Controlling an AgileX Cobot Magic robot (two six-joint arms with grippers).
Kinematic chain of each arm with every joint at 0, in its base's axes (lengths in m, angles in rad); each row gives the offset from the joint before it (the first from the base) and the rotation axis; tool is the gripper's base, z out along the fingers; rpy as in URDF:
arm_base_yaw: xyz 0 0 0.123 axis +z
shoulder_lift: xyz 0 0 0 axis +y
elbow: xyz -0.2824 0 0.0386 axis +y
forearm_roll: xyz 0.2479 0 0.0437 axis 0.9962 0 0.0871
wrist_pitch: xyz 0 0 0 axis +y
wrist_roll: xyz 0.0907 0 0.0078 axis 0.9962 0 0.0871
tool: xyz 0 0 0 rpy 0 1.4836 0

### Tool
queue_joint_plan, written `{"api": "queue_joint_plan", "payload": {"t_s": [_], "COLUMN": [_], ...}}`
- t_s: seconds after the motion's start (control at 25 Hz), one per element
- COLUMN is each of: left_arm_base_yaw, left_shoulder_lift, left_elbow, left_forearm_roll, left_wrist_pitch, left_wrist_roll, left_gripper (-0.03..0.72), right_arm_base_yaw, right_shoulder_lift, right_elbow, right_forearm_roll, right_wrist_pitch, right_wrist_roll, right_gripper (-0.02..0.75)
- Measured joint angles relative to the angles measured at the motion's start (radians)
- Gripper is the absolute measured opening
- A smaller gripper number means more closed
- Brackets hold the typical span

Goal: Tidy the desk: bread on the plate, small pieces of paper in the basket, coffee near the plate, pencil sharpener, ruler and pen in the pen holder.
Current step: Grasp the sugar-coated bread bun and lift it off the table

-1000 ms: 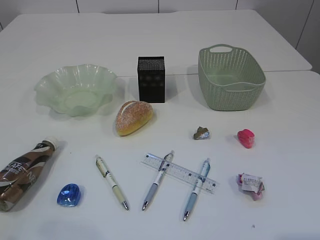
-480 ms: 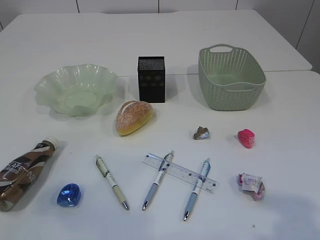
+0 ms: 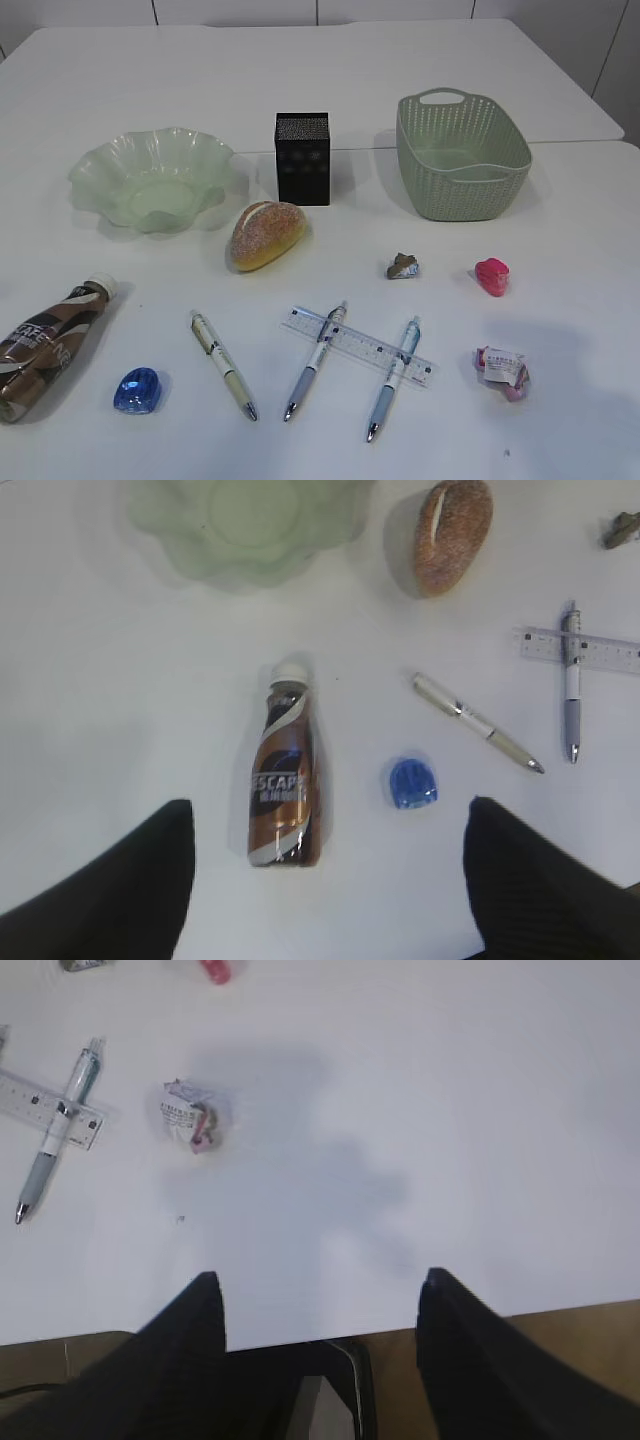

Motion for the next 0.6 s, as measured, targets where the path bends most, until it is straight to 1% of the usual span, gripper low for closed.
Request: {"api": "queue_joint_plan", "payload": {"t_s": [0.04,0.12,0.2,0.4,0.52,0.56,0.6], "left_arm_base_yaw": [-0.017,-0.053,-0.071,-0.079,-0.079,-0.079,-0.079], "left_shoulder_lift": [0.043,0.138,0.220,0.420,0.519,0.560,0.560], "left_elbow": [-0.030,-0.100,-0.159,-0.275,-0.311,-0.320,-0.320], "left_forearm_roll": [-0.001,-0.002,0.000,-0.005,-0.009,-0.009,-0.009], "left_wrist_pitch": [0.000,0.000,0.000,-0.004,-0.010,-0.014,-0.014], "left_wrist_roll": [0.000,0.000,0.000,-0.002,-0.004,-0.004,-0.004], "left_gripper": [0.612,0.620,0.622,0.622,0.620,0.610,0.610], "right_arm_base_yaw": [0.000,0.000,0.000,0.000,0.000,0.000,0.000], "right_shoulder_lift": [0.000,0.085,0.122,0.184,0.224,0.231,0.231], "right_elbow": [-0.012,-0.025,-0.028,-0.028,-0.028,-0.028,-0.028], "right_forearm_roll": [0.000,0.000,0.000,0.000,0.000,0.000,0.000], "right_wrist_pitch": [0.002,0.002,0.002,0.002,-0.012,-0.047,-0.047], "right_wrist_roll": [0.000,0.000,0.000,0.000,0.000,0.000,0.000], "right_gripper": [0.478,0.478,0.478,0.478,0.478,0.478,0.478]}}
